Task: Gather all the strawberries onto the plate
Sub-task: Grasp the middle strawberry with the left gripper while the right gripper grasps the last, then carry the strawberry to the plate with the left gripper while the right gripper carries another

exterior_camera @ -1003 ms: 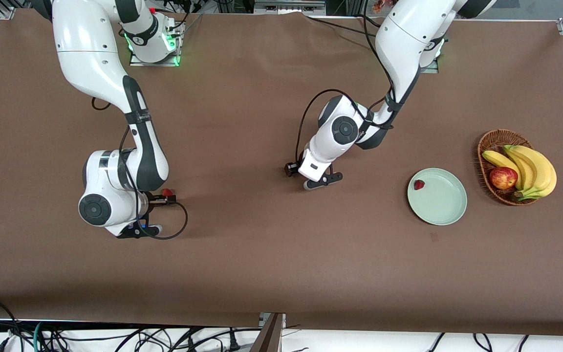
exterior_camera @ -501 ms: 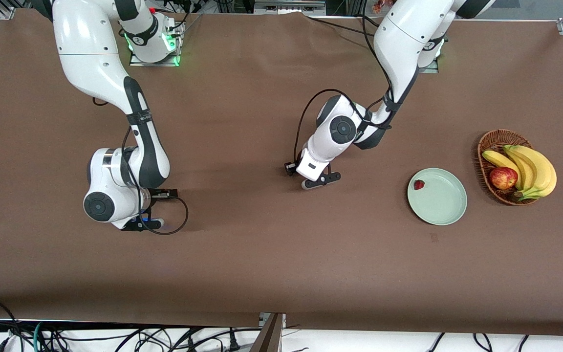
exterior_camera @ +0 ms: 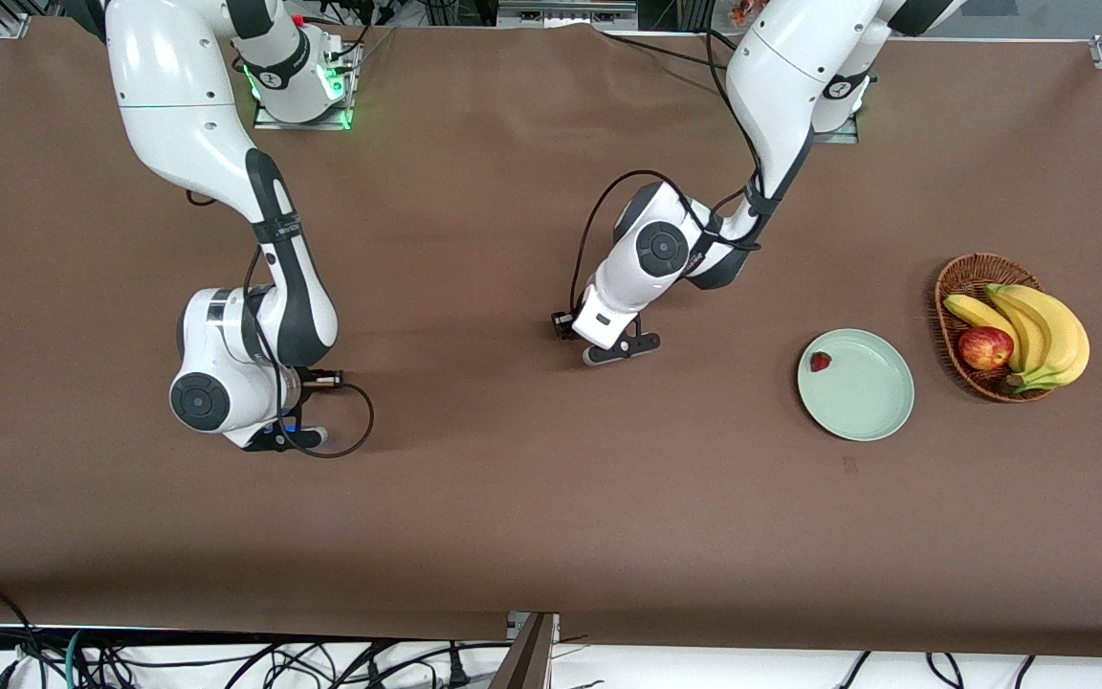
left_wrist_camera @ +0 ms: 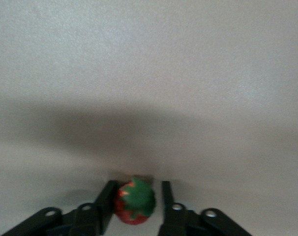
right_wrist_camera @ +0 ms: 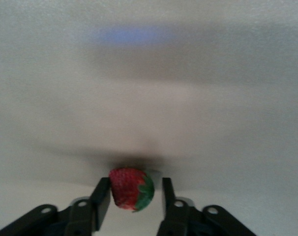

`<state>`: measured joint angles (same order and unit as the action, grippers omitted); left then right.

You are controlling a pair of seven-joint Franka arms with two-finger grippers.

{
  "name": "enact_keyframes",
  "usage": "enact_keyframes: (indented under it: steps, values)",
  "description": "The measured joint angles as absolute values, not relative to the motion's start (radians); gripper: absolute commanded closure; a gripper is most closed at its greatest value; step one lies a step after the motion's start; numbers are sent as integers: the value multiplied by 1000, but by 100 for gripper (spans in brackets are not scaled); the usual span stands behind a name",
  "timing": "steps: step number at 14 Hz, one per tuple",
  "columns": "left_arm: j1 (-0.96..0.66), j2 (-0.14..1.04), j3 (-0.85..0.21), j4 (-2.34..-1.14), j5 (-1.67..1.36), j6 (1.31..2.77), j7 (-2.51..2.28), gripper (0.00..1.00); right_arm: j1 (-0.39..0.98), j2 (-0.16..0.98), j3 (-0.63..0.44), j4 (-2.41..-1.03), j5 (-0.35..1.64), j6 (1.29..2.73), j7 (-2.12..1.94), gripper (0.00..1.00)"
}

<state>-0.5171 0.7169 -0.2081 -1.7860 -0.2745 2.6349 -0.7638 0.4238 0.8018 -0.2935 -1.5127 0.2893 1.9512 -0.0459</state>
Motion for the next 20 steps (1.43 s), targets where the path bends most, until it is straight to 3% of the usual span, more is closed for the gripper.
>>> enact_keyframes:
  steps: [1,5,10,16,20]
  values:
    - [-517,717,-208,-1786,-275,2635,-764,86,425,801,-293,-1516,289,1955,-46,81]
    - [-510,709,-197,-1767,-275,2593,-776,89,425,795,-291,-1524,296,1960,-44,82]
    - [-380,635,-179,-1628,-273,2216,-772,88,429,791,-291,-1512,340,1974,-39,85]
    - [-134,534,-166,-1617,-208,1863,-440,86,584,790,-278,-1410,399,1998,354,86]
    - [-4,505,-168,-1623,-112,1742,-261,85,722,797,-230,-1368,409,2185,743,86]
